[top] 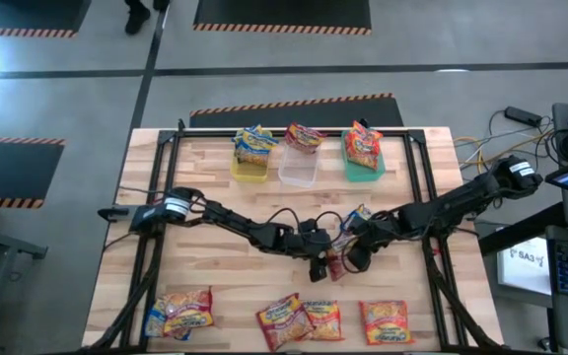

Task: Sort Maruchan noodles
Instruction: Put the right red noodle pack into the white bin

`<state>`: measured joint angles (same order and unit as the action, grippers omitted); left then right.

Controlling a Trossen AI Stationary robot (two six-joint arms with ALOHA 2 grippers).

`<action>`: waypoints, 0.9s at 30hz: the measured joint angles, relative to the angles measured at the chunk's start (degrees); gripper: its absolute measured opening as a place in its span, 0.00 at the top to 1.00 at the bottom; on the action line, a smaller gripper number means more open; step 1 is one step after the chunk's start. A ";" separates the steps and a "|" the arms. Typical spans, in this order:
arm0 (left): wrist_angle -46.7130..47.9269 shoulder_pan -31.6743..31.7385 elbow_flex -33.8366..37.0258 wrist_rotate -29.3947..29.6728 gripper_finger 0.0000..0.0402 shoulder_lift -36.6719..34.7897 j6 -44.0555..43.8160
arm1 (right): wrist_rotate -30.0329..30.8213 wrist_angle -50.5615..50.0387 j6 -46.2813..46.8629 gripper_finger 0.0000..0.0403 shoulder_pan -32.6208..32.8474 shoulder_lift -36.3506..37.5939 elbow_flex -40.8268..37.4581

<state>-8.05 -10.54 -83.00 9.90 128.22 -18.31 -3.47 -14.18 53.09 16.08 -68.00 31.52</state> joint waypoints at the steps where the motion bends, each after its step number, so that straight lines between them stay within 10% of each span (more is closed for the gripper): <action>1: 0.02 0.02 0.00 0.02 0.51 0.00 0.00 | -0.02 0.04 -0.05 0.81 0.00 -0.12 0.03; 16: 3.88 1.49 0.04 1.86 0.51 -5.22 4.40 | 0.73 -0.04 -4.42 0.98 -1.16 -0.29 0.06; 27: 16.51 2.52 0.24 15.25 0.51 -12.01 4.84 | 11.90 -0.16 -19.83 0.98 -10.15 -0.29 2.22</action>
<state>8.46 -8.02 -82.76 25.14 116.21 -13.46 8.43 -14.35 33.27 5.93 -68.29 33.73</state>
